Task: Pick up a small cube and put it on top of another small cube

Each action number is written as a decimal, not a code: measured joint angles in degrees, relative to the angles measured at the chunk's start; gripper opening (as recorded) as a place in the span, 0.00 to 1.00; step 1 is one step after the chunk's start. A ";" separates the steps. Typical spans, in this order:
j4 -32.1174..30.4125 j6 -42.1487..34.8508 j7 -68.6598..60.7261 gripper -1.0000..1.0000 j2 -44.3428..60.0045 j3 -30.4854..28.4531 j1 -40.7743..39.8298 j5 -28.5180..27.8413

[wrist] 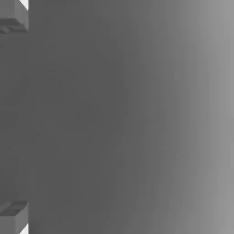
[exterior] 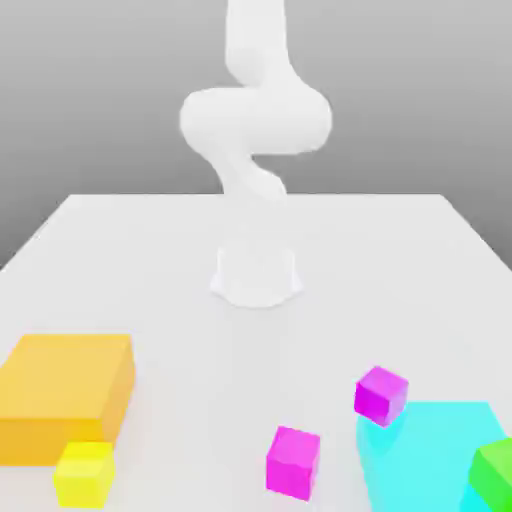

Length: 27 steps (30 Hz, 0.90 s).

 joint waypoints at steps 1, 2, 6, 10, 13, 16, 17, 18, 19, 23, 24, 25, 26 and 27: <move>-0.62 1.02 1.19 0.50 2.26 0.71 -0.53 -0.33; -1.22 2.01 2.35 0.50 4.43 1.37 -1.02 -0.67; -3.54 5.80 7.02 0.50 12.84 3.63 -2.57 -2.20; -5.82 9.55 11.69 0.50 21.18 5.46 -3.75 -3.80; -7.54 12.35 15.15 0.50 27.44 6.35 -4.18 -4.95; -9.26 15.18 18.40 0.50 33.67 6.97 -4.35 -5.79; -9.83 16.13 19.40 0.50 35.73 7.13 -4.32 -5.96; -10.40 17.04 20.34 0.50 37.79 7.37 -4.35 -6.06; -10.98 18.02 21.22 0.50 39.83 7.45 -4.22 -6.04; -13.33 21.92 23.83 0.50 47.88 7.77 -3.53 -4.78; -13.68 23.03 24.38 0.50 49.89 7.94 -3.53 -4.58; -13.66 24.46 24.96 0.50 51.93 7.70 -3.29 -4.87; -13.45 26.02 25.57 0.50 53.99 7.22 -2.91 -5.45; -13.15 27.64 26.18 0.50 56.07 6.55 -2.37 -6.14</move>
